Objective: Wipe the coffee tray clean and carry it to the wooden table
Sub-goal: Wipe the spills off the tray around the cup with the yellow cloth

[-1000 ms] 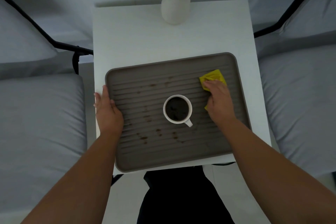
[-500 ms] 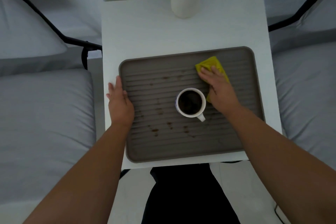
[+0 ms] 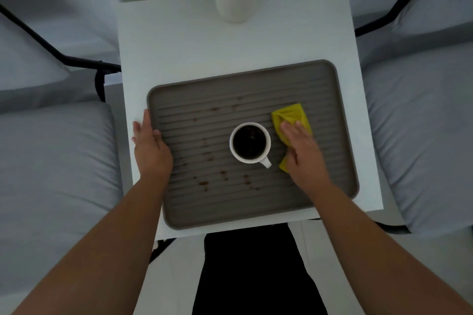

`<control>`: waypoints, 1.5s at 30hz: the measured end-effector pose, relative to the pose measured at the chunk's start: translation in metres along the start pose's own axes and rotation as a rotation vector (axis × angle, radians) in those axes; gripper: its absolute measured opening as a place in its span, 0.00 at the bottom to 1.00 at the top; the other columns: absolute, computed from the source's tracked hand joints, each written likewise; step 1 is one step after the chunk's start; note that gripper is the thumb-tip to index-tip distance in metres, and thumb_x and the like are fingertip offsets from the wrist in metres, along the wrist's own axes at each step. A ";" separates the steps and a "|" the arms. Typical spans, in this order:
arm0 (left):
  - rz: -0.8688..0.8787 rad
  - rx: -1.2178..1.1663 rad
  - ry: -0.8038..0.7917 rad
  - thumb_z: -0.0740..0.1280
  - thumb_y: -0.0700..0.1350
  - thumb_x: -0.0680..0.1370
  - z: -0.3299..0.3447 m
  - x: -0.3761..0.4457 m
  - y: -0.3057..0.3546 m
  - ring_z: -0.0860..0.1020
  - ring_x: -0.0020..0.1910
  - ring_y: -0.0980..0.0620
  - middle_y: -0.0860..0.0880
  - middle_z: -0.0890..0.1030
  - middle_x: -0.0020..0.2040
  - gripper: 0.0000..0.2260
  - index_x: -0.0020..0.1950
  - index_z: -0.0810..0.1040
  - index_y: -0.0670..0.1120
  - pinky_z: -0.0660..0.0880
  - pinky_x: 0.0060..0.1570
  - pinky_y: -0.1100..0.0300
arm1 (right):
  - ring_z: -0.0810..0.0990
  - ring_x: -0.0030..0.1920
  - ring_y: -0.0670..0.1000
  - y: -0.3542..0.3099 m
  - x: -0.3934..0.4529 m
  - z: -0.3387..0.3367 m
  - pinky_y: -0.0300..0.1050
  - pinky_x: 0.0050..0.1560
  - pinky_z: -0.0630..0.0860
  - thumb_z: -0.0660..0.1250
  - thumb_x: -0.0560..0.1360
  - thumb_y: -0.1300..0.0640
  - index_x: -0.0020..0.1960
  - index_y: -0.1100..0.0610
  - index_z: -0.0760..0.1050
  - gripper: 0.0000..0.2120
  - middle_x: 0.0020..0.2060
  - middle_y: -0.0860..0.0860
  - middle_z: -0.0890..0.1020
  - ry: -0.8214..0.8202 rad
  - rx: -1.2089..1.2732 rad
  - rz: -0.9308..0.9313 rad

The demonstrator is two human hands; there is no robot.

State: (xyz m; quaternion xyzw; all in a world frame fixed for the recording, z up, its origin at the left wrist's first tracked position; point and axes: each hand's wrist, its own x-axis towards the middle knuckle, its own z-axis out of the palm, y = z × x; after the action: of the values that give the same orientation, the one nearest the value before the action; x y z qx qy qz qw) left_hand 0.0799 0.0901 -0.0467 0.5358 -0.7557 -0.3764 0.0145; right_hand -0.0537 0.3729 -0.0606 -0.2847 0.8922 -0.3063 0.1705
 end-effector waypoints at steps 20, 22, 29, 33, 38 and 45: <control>-0.090 0.436 -0.232 0.60 0.80 0.56 0.033 -0.167 -0.042 0.33 0.76 0.42 0.46 0.34 0.78 0.64 0.78 0.35 0.47 0.38 0.72 0.37 | 0.72 0.53 0.64 -0.015 -0.034 0.010 0.48 0.53 0.64 0.59 0.70 0.59 0.64 0.53 0.75 0.23 0.70 0.56 0.69 0.202 -0.278 0.273; -0.080 0.427 -0.239 0.61 0.81 0.55 0.033 -0.167 -0.042 0.33 0.76 0.41 0.47 0.34 0.78 0.64 0.78 0.35 0.49 0.38 0.72 0.38 | 0.72 0.49 0.62 -0.033 -0.053 0.025 0.47 0.51 0.63 0.58 0.69 0.58 0.64 0.54 0.75 0.23 0.69 0.57 0.69 0.135 -0.266 0.244; -0.089 0.398 -0.246 0.62 0.81 0.52 0.028 -0.166 -0.042 0.34 0.76 0.41 0.47 0.33 0.78 0.67 0.77 0.33 0.49 0.40 0.73 0.38 | 0.74 0.50 0.62 -0.020 -0.071 0.011 0.47 0.50 0.67 0.56 0.68 0.60 0.60 0.56 0.78 0.23 0.61 0.59 0.75 0.033 -0.252 0.085; -0.100 0.367 -0.224 0.65 0.80 0.52 0.027 -0.167 -0.037 0.35 0.77 0.41 0.45 0.31 0.77 0.68 0.77 0.31 0.52 0.40 0.73 0.39 | 0.71 0.49 0.65 -0.007 -0.073 -0.005 0.48 0.49 0.67 0.58 0.70 0.63 0.63 0.56 0.76 0.22 0.63 0.60 0.72 0.227 -0.227 0.415; -0.101 0.348 -0.204 0.67 0.79 0.50 0.025 -0.167 -0.031 0.37 0.77 0.40 0.42 0.32 0.77 0.68 0.76 0.30 0.53 0.41 0.73 0.39 | 0.73 0.45 0.60 -0.070 -0.090 0.040 0.50 0.45 0.74 0.63 0.64 0.62 0.60 0.58 0.77 0.24 0.59 0.59 0.77 -0.020 -0.307 0.087; -0.124 0.372 -0.258 0.66 0.79 0.52 0.021 -0.166 -0.028 0.36 0.77 0.41 0.43 0.29 0.76 0.68 0.74 0.26 0.54 0.41 0.74 0.39 | 0.74 0.44 0.64 -0.012 -0.077 -0.006 0.51 0.43 0.71 0.62 0.66 0.67 0.59 0.57 0.78 0.22 0.59 0.57 0.78 0.049 -0.429 0.257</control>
State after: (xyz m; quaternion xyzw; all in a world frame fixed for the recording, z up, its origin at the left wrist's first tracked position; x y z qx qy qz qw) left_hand 0.1642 0.2342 -0.0149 0.5220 -0.7732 -0.2963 -0.2046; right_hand 0.0087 0.4153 -0.0388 -0.1912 0.9695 -0.0924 0.1221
